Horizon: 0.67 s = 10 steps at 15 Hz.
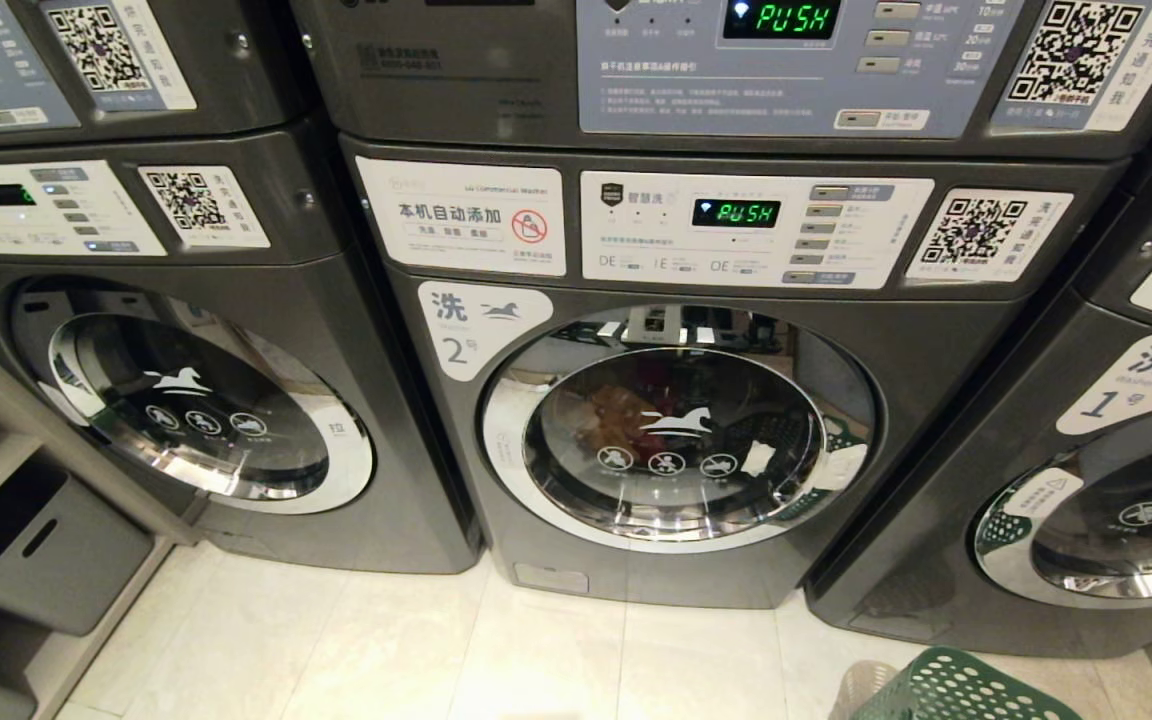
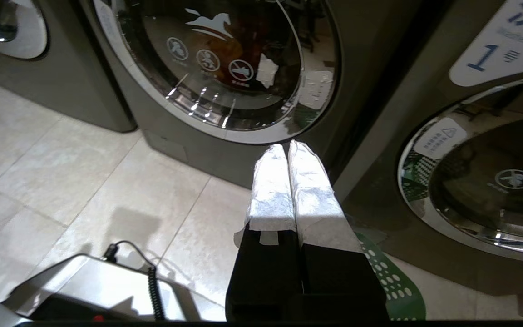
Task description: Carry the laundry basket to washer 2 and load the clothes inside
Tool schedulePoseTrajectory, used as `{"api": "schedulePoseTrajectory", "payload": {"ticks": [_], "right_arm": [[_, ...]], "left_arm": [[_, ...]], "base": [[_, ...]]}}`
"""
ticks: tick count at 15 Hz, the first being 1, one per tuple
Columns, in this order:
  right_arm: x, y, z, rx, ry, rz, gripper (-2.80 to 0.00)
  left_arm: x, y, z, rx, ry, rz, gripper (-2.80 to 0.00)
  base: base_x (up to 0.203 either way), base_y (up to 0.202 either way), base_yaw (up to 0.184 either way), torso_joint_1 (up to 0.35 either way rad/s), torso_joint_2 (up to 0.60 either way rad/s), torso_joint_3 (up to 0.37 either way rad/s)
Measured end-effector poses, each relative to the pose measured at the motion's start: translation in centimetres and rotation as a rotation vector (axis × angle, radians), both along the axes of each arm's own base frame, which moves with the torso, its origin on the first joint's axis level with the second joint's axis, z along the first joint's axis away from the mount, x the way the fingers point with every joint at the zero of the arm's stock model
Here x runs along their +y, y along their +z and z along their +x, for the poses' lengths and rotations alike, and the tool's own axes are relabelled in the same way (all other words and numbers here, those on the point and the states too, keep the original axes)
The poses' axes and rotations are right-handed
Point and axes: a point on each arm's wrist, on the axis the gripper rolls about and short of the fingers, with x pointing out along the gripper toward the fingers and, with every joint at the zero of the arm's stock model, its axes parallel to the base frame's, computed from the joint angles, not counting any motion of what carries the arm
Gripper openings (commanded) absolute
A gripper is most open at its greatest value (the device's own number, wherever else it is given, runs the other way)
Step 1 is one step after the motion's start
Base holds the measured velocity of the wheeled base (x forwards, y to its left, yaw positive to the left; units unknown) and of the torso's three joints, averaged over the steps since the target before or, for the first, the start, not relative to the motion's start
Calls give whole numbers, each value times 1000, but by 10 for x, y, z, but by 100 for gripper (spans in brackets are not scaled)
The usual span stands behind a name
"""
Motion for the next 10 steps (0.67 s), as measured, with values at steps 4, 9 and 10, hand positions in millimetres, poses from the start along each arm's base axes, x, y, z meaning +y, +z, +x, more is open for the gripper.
{"api": "schedulePoseTrajectory", "payload": {"ticks": [4,9,10], "right_arm": [[3,53,93,88,96,15,-280],[21,89,229,-44,214,18,-280],[27,93,244,-79,246,22,-280]], "left_arm": [[0,0,0,0,7,-6,-280],[0,0,0,0,7,-6,-280],[0,0,0,0,7,-6,-280]], "base": [[0,0,0,0,0,0],[0,0,0,0,0,0],[0,0,0,0,0,0]]}}
